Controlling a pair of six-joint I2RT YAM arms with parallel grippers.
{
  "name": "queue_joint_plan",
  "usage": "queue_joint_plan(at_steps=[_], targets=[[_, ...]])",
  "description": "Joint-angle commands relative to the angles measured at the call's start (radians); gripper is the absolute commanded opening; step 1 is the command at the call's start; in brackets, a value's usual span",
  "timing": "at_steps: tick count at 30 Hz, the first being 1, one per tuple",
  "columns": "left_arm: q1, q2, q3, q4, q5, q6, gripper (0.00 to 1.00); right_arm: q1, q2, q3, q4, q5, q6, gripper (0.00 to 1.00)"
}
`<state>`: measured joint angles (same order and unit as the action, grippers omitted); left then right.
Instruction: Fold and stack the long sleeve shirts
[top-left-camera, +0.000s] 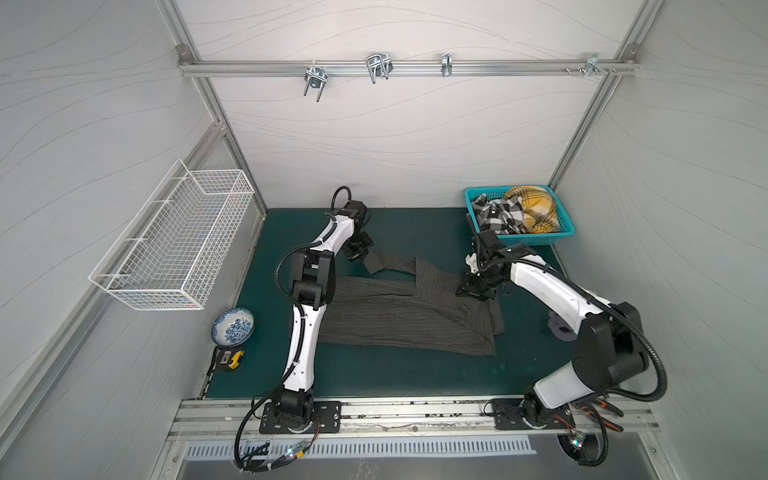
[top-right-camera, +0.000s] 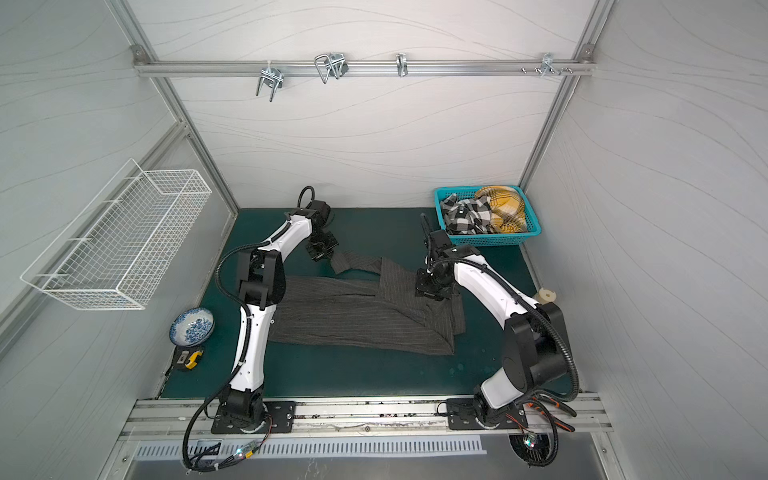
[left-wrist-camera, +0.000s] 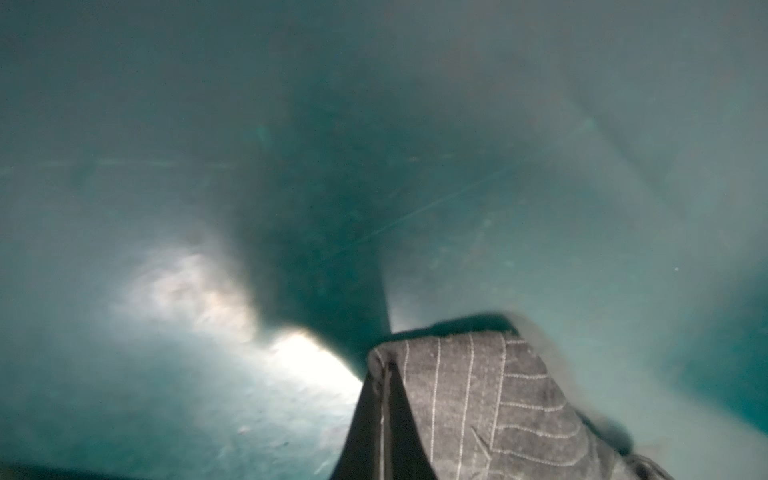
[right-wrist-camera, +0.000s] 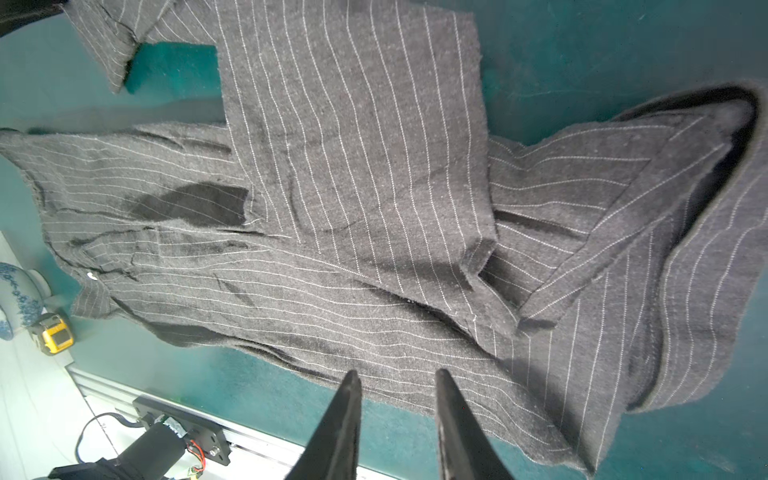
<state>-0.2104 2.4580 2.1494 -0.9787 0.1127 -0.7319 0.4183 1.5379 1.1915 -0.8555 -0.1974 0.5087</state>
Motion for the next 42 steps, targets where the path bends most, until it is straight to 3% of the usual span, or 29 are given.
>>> queue_joint_plan(at_steps=[1, 7, 10, 18, 22, 25, 35, 40, 42], targets=[[-0.001, -0.001, 0.069, 0.071, 0.052, 0.002, 0.00, -0.015, -0.027, 0.039, -0.029, -0.013, 0.008, 0.31], [-0.016, -0.204, 0.125, 0.240, 0.117, -0.009, 0.00, -0.025, -0.036, 0.072, -0.036, -0.019, 0.012, 0.31], [-0.026, -0.329, 0.076, 0.309, 0.157, 0.034, 0.00, -0.033, -0.046, 0.073, -0.025, -0.028, 0.026, 0.30], [-0.027, -0.685, -0.434, 0.556, 0.310, 0.194, 0.00, -0.040, -0.062, 0.069, 0.009, -0.066, 0.044, 0.30], [-0.027, -0.818, -0.682, 0.588, 0.258, 0.248, 0.00, -0.027, -0.065, 0.060, 0.029, -0.087, 0.048, 0.30], [-0.027, -0.879, -0.824, 0.566, 0.210, 0.222, 0.00, 0.000, -0.067, 0.045, 0.037, -0.079, 0.044, 0.30], [-0.026, -1.109, -1.152, 0.613, 0.234, 0.164, 0.00, 0.049, -0.069, -0.068, 0.102, -0.094, 0.056, 0.33], [-0.027, -1.210, -1.272, 0.627, 0.200, 0.177, 0.00, 0.106, 0.014, 0.022, 0.122, -0.112, 0.034, 0.41], [-0.027, -1.221, -1.299, 0.637, 0.243, 0.193, 0.00, 0.144, 0.055, 0.082, 0.141, -0.137, 0.020, 0.46]])
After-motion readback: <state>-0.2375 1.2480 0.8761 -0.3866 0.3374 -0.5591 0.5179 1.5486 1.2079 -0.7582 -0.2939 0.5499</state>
